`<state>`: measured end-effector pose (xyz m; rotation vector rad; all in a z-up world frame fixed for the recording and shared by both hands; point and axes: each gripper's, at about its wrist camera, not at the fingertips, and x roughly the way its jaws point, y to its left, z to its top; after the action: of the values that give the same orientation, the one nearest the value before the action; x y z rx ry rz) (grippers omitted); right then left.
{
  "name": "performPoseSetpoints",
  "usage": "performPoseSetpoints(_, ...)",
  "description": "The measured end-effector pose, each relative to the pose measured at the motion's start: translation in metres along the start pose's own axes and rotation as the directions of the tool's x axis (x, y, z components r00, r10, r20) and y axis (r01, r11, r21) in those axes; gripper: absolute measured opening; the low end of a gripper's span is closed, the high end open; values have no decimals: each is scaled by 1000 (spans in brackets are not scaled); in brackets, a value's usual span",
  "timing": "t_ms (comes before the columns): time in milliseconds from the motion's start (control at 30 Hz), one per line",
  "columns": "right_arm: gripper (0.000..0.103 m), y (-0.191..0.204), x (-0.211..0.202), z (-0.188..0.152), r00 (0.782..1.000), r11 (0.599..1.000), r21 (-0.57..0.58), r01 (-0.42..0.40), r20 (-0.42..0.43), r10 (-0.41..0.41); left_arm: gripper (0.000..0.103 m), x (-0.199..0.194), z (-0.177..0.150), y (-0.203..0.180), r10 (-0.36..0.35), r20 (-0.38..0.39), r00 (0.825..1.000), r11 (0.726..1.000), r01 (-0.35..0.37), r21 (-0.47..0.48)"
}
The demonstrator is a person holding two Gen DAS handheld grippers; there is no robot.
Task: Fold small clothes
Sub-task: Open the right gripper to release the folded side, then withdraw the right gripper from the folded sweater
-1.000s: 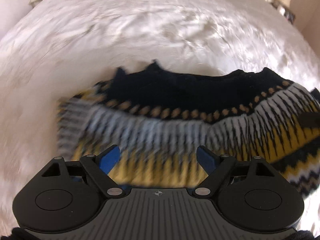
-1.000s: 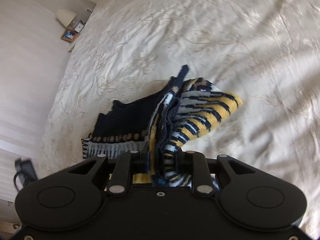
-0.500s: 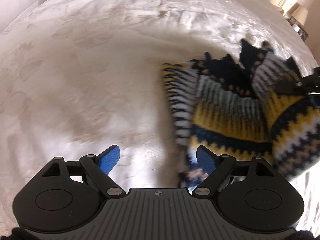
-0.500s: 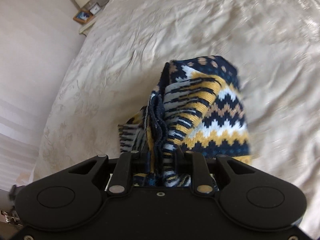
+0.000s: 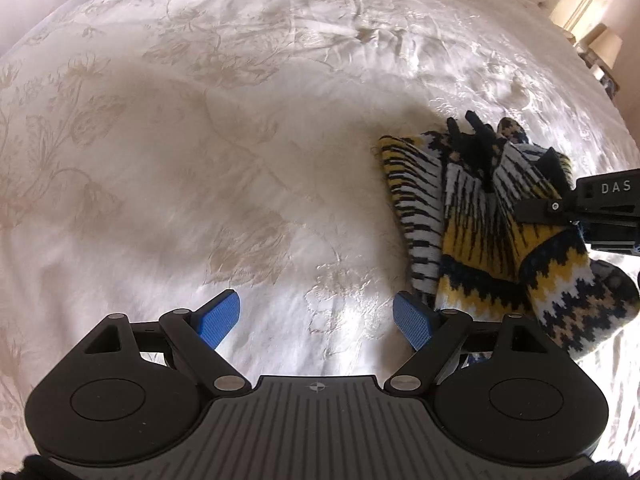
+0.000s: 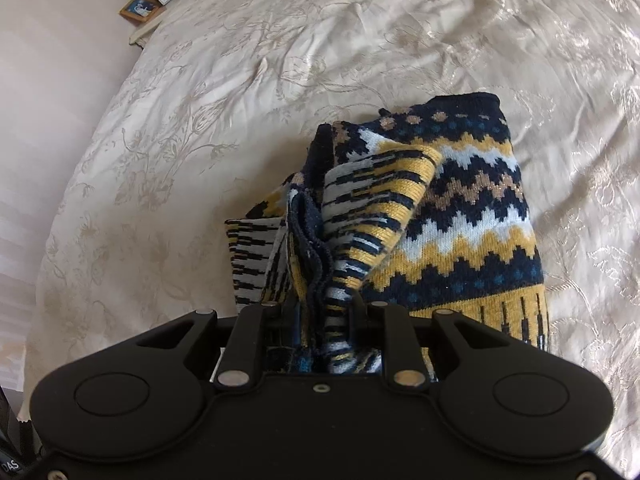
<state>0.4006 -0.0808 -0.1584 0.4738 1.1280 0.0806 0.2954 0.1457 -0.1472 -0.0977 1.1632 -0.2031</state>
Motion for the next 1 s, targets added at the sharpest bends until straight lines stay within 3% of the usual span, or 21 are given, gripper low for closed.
performPoseSetpoints(200, 33, 21, 6, -4, 1000, 998, -59, 25, -12, -25, 84, 0, -4, 4, 1, -4, 1000, 1000, -1, -16)
performPoseSetpoints(300, 59, 33, 16, -8, 1000, 995, -101, 13, -13, -14, 84, -1, -4, 6, 5, -8, 1000, 1000, -5, -22)
performPoseSetpoints(467, 59, 37, 1, -20, 992, 987, -117, -114, 43, 119, 84, -5, 1, 6, 12, 2, 1000, 1000, -12, -9)
performPoseSetpoints(700, 60, 5, -38, -38, 992, 993, -106, -55, 105, 66, 84, -9, 26, -5, -36, 29, 999, 999, 35, 6)
performPoseSetpoints(867, 60, 1, -54, -64, 995, 974, -226, -24, 91, 46, 84, -6, 55, -28, -118, 41, 992, 993, 118, 2)
performPoseSetpoints(1000, 65, 15, -55, -89, 995, 924, -382, -25, 75, 59, 84, 9, 77, -50, -199, 3, 980, 980, 199, 3)
